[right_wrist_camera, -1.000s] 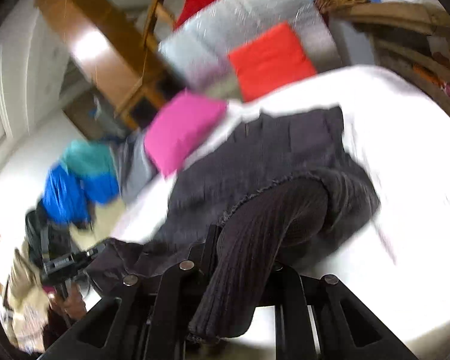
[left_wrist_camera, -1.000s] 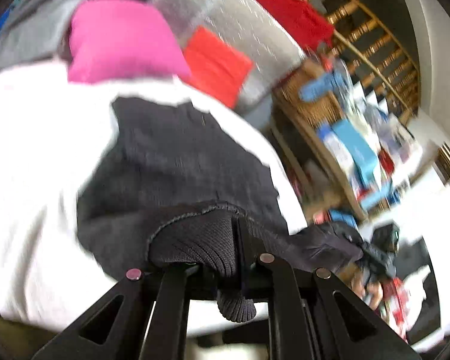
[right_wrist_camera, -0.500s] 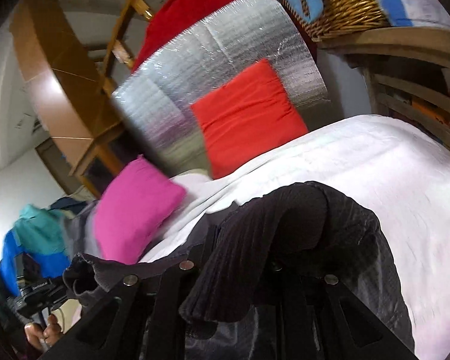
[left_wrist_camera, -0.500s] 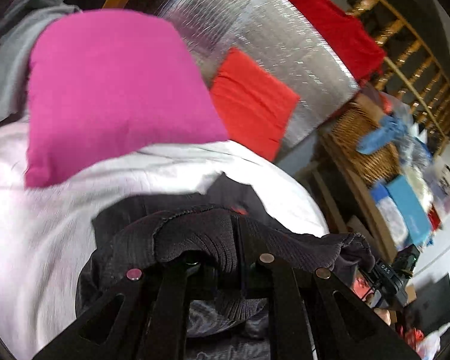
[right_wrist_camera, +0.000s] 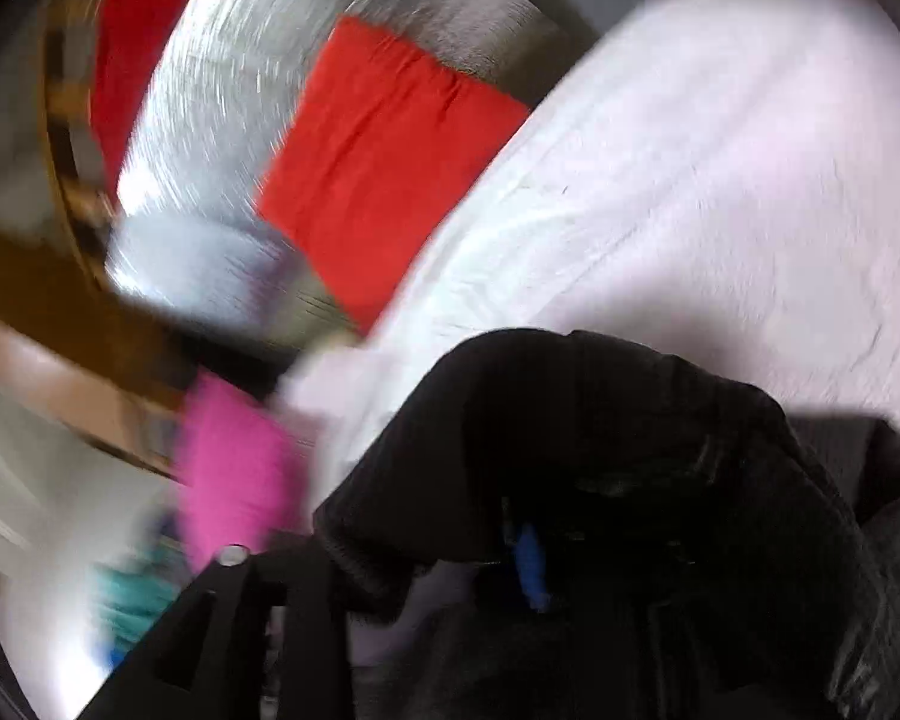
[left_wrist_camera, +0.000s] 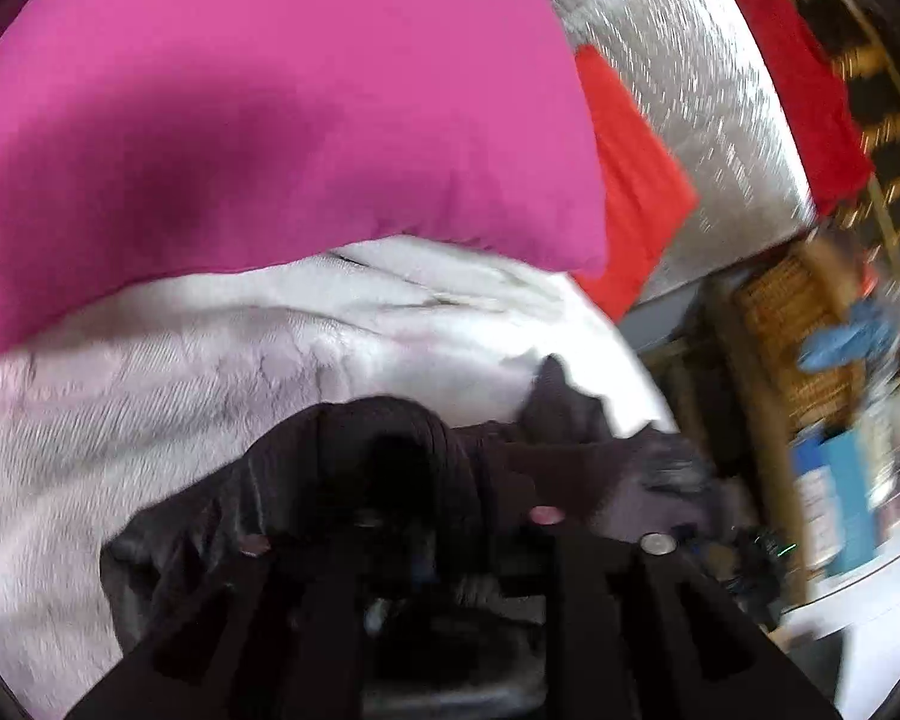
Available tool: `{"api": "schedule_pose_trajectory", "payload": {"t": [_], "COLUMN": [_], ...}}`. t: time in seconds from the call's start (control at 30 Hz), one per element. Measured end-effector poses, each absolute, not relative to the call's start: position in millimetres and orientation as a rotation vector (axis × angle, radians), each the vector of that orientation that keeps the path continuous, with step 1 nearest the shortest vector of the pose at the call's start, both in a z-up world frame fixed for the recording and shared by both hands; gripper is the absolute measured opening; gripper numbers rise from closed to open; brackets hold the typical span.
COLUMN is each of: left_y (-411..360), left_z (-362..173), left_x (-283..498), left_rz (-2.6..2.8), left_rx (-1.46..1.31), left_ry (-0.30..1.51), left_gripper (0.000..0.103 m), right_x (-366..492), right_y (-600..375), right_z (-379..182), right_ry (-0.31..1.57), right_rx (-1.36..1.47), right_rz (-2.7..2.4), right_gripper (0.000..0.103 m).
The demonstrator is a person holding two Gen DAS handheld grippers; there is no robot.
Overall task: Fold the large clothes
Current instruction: 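Open both grippers and release the hem onto the folded jacket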
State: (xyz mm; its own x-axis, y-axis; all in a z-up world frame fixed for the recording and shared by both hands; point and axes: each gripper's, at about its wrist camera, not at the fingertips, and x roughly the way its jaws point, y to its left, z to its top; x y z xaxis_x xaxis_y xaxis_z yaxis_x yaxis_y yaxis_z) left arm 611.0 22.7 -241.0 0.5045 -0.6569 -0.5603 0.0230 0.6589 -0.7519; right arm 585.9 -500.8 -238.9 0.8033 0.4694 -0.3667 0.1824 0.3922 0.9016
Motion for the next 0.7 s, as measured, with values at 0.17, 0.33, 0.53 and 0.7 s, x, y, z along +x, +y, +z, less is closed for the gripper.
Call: {"api": "schedule_pose_trajectory", "payload": {"t": [0.17,0.33,0.53,0.7], "left_y": [73.0,86.1,75.7,74.8], "left_z": [-197.3,-169.5,-206.4,-237.4], "left_x": [570.5,490.3,389.0,352.4], "left_rz": [-0.353,-0.342,-0.270,-0.225], "left_rx": [-0.889,-0.858,-0.886,-0.986], "left_ry": [0.805,0.778,0.918,0.981], "left_gripper": [0.084,0.086,0.086,0.086], "right_x": [522.0,438.6,359.2,330.8], "right_y": [-525.2,-513.0,-486.2,-463.4], "right_z": [-213.0,-191.5,-209.5,-241.7], "right_ry": [0.480,0.480,0.561,0.691], "right_rx": [1.262,1.195,1.239,1.221], "right_rz": [0.224,0.247,0.224,0.147], "right_gripper": [0.080,0.081,0.083,0.083]}}
